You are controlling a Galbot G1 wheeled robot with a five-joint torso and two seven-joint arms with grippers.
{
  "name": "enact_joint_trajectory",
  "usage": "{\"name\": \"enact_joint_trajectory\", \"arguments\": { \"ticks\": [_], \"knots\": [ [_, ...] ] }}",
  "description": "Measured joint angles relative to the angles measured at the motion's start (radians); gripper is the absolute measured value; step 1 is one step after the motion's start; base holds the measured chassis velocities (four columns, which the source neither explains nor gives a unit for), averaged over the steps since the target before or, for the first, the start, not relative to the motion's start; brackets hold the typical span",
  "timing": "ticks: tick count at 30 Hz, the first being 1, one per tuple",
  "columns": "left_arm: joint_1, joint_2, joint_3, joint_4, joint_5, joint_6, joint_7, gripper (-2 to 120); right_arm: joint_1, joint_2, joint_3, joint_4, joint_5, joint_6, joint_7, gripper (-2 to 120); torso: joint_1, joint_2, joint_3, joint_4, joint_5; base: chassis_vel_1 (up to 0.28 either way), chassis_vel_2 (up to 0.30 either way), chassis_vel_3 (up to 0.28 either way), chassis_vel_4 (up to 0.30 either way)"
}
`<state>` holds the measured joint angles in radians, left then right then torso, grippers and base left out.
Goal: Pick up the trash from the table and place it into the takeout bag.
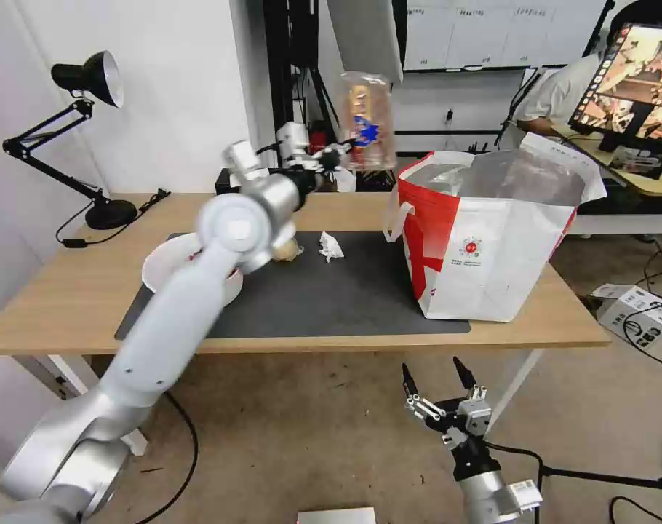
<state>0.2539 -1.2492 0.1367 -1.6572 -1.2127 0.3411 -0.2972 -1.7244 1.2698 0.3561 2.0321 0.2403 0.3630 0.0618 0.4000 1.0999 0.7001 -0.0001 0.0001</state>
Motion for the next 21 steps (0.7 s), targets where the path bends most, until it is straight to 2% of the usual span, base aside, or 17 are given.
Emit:
{"name": "enact_joint_trajectory", "arguments": {
  "ticks": [5,13,15,16,18,19,21],
  "knots": [
    [-0.046,-0.047,0.061,0.052,0.091,-0.018,0.023,0,-0.009,0.008,0.004,0.003,0.000,0.000,0.000,100,0.000,0.000,0.000,0.0000,0.0000,0.000,0.000,0.000,0.000],
    [-0.092,-0.092,0.108,0.100,0.127,-0.035,0.026,0,-0.015,0.010,0.004,0.007,0.000,-0.001,-0.001,100,0.000,0.000,0.000,0.0000,0.0001,0.000,0.000,0.000,0.000],
    [-0.120,-0.135,0.134,0.145,0.156,-0.037,0.041,0,-0.021,0.010,0.004,0.016,0.001,-0.001,-0.001,100,0.000,0.000,0.000,0.0002,0.0001,0.000,0.000,0.000,0.000],
    [-0.120,-0.135,0.134,0.145,0.156,-0.037,0.041,0,-0.021,0.010,0.004,0.016,0.001,-0.001,-0.001,100,0.000,0.000,0.000,0.0002,0.0001,0.000,0.000,0.000,0.000],
    [-0.138,-0.196,0.153,0.211,0.231,-0.036,0.061,0,-0.033,0.003,0.007,0.025,0.004,-0.001,-0.001,100,0.000,0.000,0.000,0.0000,0.0000,0.000,0.000,0.000,0.000],
    [-0.138,-0.196,0.153,0.211,0.231,-0.036,0.061,0,-0.033,0.003,0.007,0.025,0.004,-0.001,-0.001,100,0.000,0.000,0.000,0.0000,0.0000,0.000,0.000,0.000,0.000],
    [-0.146,-0.215,0.182,0.245,0.307,-0.031,0.103,0,-0.035,-0.003,0.010,0.026,0.006,0.001,-0.001,100,0.000,0.000,0.000,-0.0001,0.0001,0.000,0.000,0.000,0.000]
  ]
}}
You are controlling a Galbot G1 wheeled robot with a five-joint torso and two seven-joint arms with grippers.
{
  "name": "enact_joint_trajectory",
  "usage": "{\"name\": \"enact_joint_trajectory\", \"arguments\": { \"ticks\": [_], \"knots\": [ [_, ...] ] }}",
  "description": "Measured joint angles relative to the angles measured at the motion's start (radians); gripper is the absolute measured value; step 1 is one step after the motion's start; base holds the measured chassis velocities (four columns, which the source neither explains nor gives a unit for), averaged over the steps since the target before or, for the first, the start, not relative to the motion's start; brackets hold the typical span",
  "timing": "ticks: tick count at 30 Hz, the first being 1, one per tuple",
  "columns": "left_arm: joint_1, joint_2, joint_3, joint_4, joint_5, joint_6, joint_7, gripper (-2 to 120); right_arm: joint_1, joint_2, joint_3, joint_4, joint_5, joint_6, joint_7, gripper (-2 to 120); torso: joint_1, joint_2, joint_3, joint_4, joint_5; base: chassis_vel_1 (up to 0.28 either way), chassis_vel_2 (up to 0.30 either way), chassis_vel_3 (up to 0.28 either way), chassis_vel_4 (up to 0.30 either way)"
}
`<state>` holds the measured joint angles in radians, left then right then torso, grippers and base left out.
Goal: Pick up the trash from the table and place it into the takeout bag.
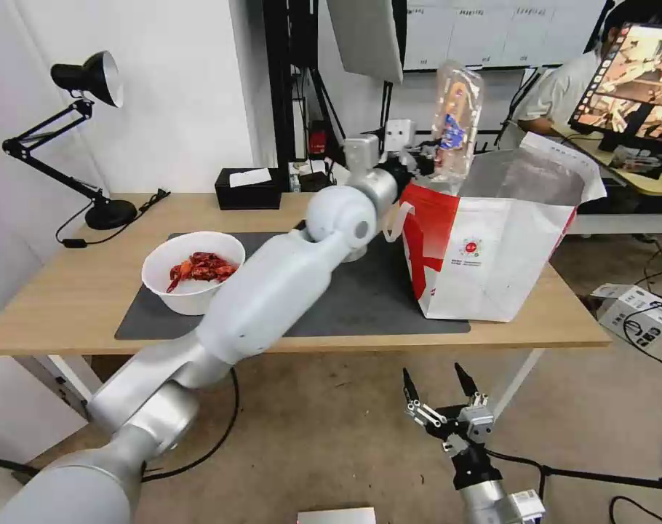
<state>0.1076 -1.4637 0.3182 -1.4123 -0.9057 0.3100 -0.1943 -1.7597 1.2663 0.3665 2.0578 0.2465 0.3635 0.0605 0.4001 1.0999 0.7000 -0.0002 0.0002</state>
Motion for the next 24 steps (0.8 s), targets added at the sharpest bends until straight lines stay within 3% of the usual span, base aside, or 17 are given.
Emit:
{"name": "enact_joint_trajectory", "arguments": {
  "ticks": [6,24],
  "knots": [
    [0.001,0.005,0.021,0.006,0.027,0.028,0.070,0,0.003,0.001,-0.002,-0.004,0.003,0.000,0.000,100,0.000,0.000,0.000,0.0002,-0.0002,0.000,0.000,0.000,0.000],
    [0.025,0.066,-0.001,-0.056,-0.081,0.029,0.079,63,0.020,0.010,-0.023,-0.028,0.002,-0.011,0.000,100,0.000,0.000,0.000,0.0001,-0.0002,0.000,0.000,0.000,0.000]
  ]
}}
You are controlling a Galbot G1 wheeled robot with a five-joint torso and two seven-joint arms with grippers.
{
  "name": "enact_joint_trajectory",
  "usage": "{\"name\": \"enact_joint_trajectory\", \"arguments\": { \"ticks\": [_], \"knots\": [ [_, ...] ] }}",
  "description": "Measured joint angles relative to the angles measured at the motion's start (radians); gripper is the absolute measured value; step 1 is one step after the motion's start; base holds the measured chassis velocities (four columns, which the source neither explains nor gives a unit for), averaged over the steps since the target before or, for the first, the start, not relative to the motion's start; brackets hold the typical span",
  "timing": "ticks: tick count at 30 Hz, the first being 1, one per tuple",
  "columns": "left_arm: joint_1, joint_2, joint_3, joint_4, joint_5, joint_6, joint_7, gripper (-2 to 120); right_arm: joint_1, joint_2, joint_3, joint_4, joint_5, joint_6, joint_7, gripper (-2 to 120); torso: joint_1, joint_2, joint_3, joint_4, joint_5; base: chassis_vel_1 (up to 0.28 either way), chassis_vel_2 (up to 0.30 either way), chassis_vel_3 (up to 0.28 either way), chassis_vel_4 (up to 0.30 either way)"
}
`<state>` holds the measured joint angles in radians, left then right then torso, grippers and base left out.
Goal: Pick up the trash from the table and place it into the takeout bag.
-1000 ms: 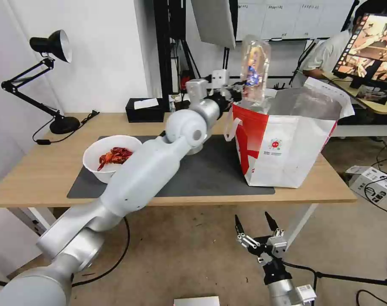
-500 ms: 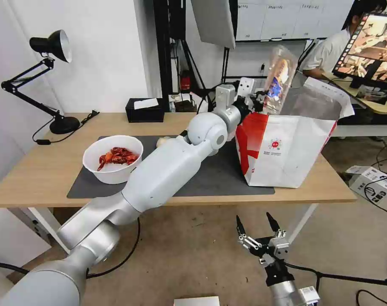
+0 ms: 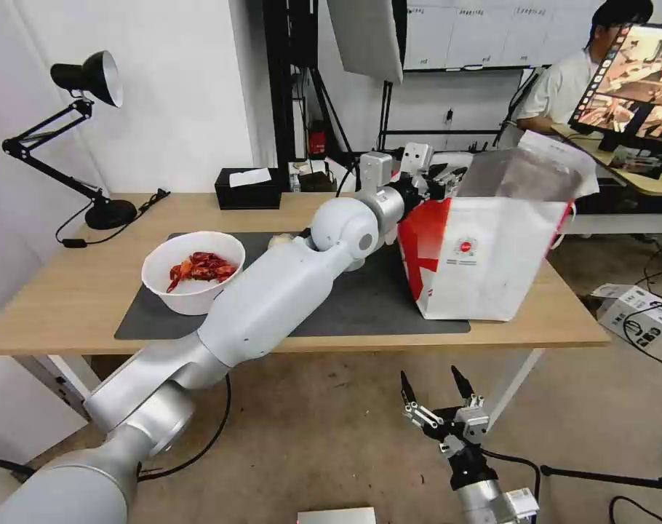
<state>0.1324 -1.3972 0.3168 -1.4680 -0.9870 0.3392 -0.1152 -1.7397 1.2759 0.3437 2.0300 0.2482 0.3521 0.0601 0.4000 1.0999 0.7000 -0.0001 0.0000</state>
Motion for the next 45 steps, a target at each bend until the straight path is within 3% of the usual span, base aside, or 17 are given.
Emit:
{"name": "enact_joint_trajectory", "arguments": {
  "ticks": [3,8,10,12,15,16,19,22,27,35,38,45],
  "knots": [
    [0.033,0.033,-0.029,-0.049,0.038,-0.051,0.002,78,-0.002,0.005,-0.004,0.008,-0.004,-0.002,0.000,100,0.000,0.000,0.000,0.0001,-0.0002,0.000,0.000,0.000,0.000],
    [0.081,0.076,-0.081,-0.130,0.067,-0.063,0.006,91,-0.004,0.009,-0.004,0.016,-0.011,-0.002,-0.001,100,0.000,0.000,0.000,0.0000,-0.0002,0.000,0.000,0.000,0.000],
    [0.125,0.125,-0.112,-0.189,0.088,-0.065,0.006,99,-0.005,0.012,-0.004,0.025,-0.017,-0.003,-0.002,100,0.000,0.000,0.000,-0.0002,-0.0001,0.000,0.000,0.000,0.000],
    [0.154,0.157,-0.129,-0.223,0.105,-0.067,0.008,99,-0.006,0.013,-0.004,0.031,-0.020,-0.002,-0.002,100,0.000,0.000,0.000,0.0000,-0.0003,0.000,0.000,0.000,0.000],
    [0.296,0.251,-0.197,-0.318,0.179,-0.102,0.026,100,-0.009,0.014,-0.001,0.048,-0.030,-0.001,-0.001,100,0.000,0.000,0.000,0.0005,-0.0004,0.000,0.000,0.000,0.000],
    [0.296,0.251,-0.197,-0.318,0.179,-0.102,0.026,100,-0.009,0.014,-0.001,0.048,-0.030,-0.001,-0.001,100,0.000,0.000,0.000,0.0005,-0.0004,0.000,0.000,0.000,0.000],
    [0.473,0.339,-0.273,-0.382,0.335,-0.174,0.079,100,-0.009,0.014,0.005,0.058,-0.037,0.001,0.000,100,0.000,0.000,0.000,0.0003,-0.0002,0.000,0.000,0.000,0.000],
    [0.578,0.371,-0.325,-0.420,0.396,-0.198,0.092,100,-0.008,0.014,0.006,0.059,-0.040,0.002,0.001,100,0.000,0.000,0.000,0.0006,-0.0006,0.000,0.000,0.000,0.000],
    [0.777,0.378,-0.433,-0.474,0.511,-0.258,0.085,100,-0.007,0.025,0.007,0.066,-0.051,0.005,0.011,100,0.000,0.000,0.000,0.0000,0.0000,0.000,0.000,0.000,0.000],
    [0.970,0.383,-0.532,-0.515,0.575,-0.307,0.078,100,-0.035,0.063,0.038,0.084,-0.077,0.029,0.014,100,0.000,0.000,0.000,-0.0003,0.0000,0.000,0.000,0.000,0.000],
    [1.098,0.361,-0.637,-0.547,0.644,-0.321,0.074,100,-0.032,0.073,0.043,0.079,-0.083,0.031,0.015,100,0.000,0.000,0.000,-0.0002,0.0000,0.000,0.000,0.000,0.000],
    [1.311,0.321,-0.756,-0.565,0.732,-0.360,0.079,100,-0.025,0.087,0.055,0.035,-0.084,0.035,0.019,100,0.000,0.000,0.000,0.0000,-0.0001,0.000,0.000,0.000,0.000]
  ]
}}
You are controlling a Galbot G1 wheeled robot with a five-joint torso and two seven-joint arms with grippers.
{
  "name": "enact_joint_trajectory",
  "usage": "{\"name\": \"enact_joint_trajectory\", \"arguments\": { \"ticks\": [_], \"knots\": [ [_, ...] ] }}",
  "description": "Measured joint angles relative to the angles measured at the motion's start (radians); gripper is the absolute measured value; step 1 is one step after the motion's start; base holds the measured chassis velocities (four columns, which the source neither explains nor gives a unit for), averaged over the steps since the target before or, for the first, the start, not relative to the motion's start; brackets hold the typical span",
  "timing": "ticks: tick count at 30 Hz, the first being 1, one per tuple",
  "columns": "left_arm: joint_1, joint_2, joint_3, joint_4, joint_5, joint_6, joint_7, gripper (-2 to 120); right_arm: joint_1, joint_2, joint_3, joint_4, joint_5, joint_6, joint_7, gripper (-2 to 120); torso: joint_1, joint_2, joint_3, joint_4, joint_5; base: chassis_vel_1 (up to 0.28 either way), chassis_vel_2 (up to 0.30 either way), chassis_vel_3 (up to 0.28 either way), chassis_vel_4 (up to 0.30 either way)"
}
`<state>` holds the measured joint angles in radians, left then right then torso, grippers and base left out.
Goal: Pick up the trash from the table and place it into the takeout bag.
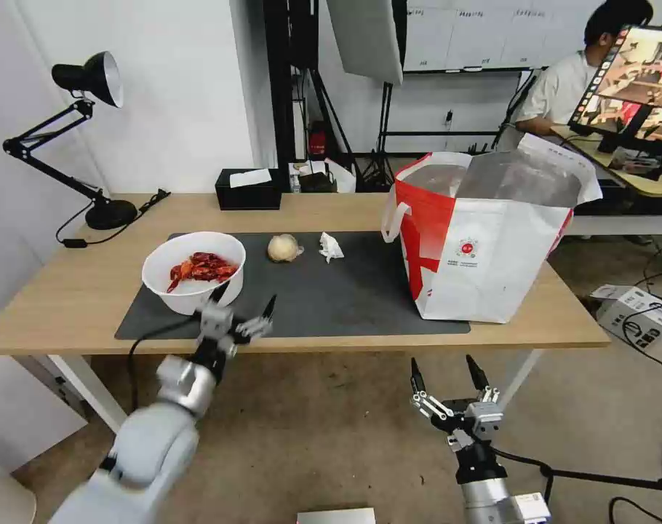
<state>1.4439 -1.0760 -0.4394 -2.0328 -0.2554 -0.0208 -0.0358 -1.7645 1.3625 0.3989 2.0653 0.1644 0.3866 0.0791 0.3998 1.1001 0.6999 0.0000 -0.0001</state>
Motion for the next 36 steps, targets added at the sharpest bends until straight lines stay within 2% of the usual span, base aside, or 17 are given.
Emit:
{"name": "enact_joint_trajectory", "arguments": {
  "ticks": [8,14,22,36],
  "knots": [
    [0.104,-0.033,-0.089,0.006,0.001,-0.040,0.000,100,0.013,-0.010,0.010,-0.017,-0.002,-0.009,0.000,100,0.000,0.000,0.000,0.0000,0.0001,0.000,0.000,0.000,0.000],
    [0.191,-0.074,-0.136,0.010,0.004,-0.060,-0.002,100,0.012,-0.044,0.009,-0.018,0.014,-0.054,-0.037,100,0.000,0.000,0.000,0.0000,0.0001,0.000,0.000,0.000,0.000],
    [0.244,-0.091,-0.161,0.033,0.016,-0.106,-0.001,100,0.030,-0.065,0.012,-0.024,0.038,-0.077,-0.117,100,0.000,0.000,0.000,0.0001,0.0001,0.000,0.000,0.000,0.000],
    [0.246,-0.103,-0.166,0.037,0.014,-0.121,0.003,100,0.061,-0.089,0.011,-0.039,0.078,-0.114,-0.136,100,0.000,0.000,0.000,0.0000,0.0002,0.000,0.000,0.000,0.000]
  ]
}}
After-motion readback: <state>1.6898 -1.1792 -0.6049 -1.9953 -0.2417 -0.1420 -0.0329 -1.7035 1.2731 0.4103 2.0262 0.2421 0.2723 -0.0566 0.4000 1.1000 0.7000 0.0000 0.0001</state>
